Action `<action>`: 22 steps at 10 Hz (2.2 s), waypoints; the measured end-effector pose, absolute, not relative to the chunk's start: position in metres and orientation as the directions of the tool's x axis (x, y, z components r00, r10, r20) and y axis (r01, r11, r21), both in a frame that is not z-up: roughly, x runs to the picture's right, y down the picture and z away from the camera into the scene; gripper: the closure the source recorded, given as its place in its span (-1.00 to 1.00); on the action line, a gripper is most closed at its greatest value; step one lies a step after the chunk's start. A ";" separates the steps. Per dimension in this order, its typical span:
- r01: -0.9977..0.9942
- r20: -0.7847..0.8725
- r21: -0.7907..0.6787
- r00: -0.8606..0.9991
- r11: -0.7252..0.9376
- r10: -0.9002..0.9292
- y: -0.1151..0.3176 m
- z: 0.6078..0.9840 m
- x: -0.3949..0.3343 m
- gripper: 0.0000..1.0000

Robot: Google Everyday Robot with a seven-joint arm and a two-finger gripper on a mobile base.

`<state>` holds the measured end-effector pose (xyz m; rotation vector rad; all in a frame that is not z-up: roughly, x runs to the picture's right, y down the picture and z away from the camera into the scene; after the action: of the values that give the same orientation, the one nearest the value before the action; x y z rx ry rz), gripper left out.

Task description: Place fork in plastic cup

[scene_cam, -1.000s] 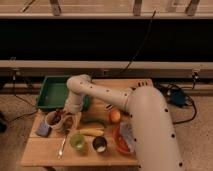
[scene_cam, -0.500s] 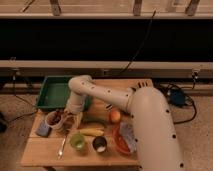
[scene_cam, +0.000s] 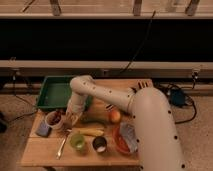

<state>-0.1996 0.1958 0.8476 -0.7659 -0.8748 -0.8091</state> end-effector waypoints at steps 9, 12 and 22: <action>0.837 0.864 -0.234 0.413 0.495 -0.289 0.188 0.844 -0.191 1.00; 0.832 0.862 -0.212 0.407 0.512 -0.303 0.179 0.832 -0.190 1.00; 0.819 0.807 0.021 0.324 0.574 -0.493 0.101 0.711 -0.194 1.00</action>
<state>-0.1936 0.1006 0.7111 -0.4324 -0.8749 -0.8957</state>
